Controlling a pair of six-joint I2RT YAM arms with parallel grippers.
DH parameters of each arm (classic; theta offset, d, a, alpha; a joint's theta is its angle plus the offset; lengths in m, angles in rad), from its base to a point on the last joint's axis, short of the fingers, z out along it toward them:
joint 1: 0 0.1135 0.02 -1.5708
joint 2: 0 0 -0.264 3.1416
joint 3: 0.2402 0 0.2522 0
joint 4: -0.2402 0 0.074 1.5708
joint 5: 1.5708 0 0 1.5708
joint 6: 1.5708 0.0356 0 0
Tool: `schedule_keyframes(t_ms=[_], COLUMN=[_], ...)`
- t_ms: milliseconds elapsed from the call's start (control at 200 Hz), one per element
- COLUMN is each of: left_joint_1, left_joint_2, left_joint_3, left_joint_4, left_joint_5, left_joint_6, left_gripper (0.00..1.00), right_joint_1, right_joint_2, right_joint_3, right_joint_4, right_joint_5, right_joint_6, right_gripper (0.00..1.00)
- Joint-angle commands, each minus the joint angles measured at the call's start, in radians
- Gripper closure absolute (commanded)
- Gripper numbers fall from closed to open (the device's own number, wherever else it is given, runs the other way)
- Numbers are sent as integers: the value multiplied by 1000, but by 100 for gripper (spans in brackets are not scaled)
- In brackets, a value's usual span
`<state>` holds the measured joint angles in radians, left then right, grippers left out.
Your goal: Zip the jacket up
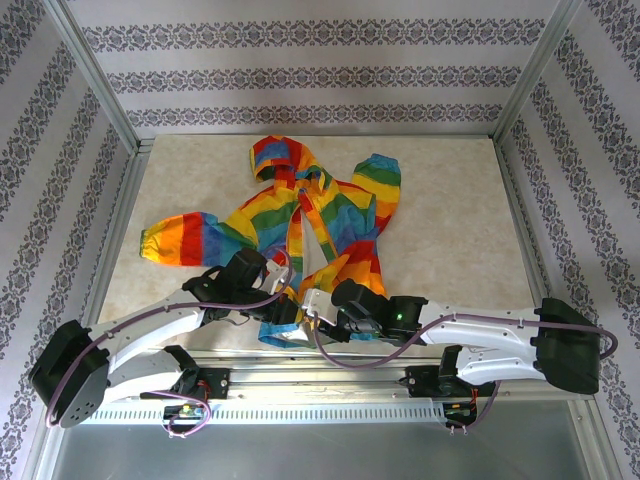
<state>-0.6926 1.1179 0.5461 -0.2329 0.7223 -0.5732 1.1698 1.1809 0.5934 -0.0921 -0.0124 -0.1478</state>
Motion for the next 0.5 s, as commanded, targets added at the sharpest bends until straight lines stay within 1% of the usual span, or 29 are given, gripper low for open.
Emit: schedule_keyframes(t_ms=[0, 90, 325, 455, 495], left_joint_1=[-5, -5, -5, -5, -5], left_joint_2=[6, 7, 6, 5, 4], left_joint_3=[30, 32, 34, 34, 34], left_joint_4=[-25, -26, -31, -34, -35], left_joint_5=[0, 2, 0, 1, 0], left_joint_6=[16, 17, 18, 18, 19], left_gripper=[100, 100, 100, 100, 100], right_joint_1=[15, 14, 15, 15, 14], right_joint_2=[2, 16, 58, 80, 84], right_joint_3=[9, 15, 30, 38, 42], right_joint_4=[10, 12, 29, 41, 41], right_joint_5=[-17, -21, -52, -54, -51], right_joint_6=[-15, -18, -13, -15, -16], right_gripper=[56, 52, 48, 48, 49])
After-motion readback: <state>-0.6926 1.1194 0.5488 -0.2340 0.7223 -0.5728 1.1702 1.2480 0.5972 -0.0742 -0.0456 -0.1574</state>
